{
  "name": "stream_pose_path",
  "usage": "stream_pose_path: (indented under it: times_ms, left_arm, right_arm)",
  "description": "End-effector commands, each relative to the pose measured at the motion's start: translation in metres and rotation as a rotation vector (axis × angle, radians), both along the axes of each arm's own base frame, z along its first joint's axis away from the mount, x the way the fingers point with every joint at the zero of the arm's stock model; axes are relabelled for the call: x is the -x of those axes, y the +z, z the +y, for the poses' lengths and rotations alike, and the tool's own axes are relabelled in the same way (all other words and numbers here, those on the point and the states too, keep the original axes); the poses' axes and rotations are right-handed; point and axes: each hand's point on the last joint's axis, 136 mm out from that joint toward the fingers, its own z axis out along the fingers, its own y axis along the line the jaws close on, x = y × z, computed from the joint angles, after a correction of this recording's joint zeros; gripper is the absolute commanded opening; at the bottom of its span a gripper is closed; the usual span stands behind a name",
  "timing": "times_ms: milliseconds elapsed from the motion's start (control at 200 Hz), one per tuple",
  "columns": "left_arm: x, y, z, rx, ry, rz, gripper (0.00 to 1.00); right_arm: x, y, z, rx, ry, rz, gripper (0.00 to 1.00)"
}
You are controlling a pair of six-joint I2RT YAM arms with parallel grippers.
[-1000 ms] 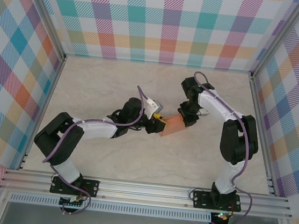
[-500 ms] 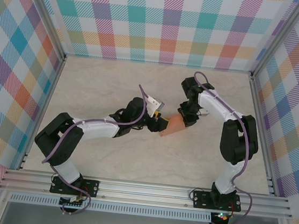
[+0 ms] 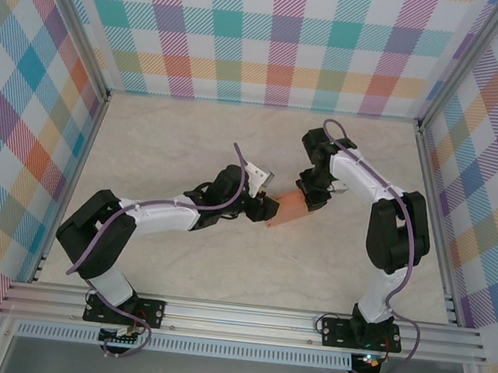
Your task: Fold the paper box
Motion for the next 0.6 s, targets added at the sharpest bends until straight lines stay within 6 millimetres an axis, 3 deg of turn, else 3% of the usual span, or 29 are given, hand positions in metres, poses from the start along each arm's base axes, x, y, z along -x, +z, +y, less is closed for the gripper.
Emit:
stream_pose_path:
  times_ms: [0, 280, 595]
  left_arm:
    - [0.0034, 0.0204, -0.0043, 0.034, -0.016, -0.02, 0.59]
    - [0.0069, 0.0221, -0.0029, 0.036, -0.029, -0.033, 0.51]
    - [0.0093, 0.0226, -0.0038, 0.056, -0.037, -0.03, 0.54]
  right_arm:
    - [0.0267, -0.0534, 0.005, 0.006, 0.015, 0.17, 0.33]
    - [0.0271, -0.0541, 0.0048, 0.007, 0.014, 0.171, 0.33]
    - [0.0284, -0.0555, 0.005, 0.004, 0.013, 0.177, 0.33]
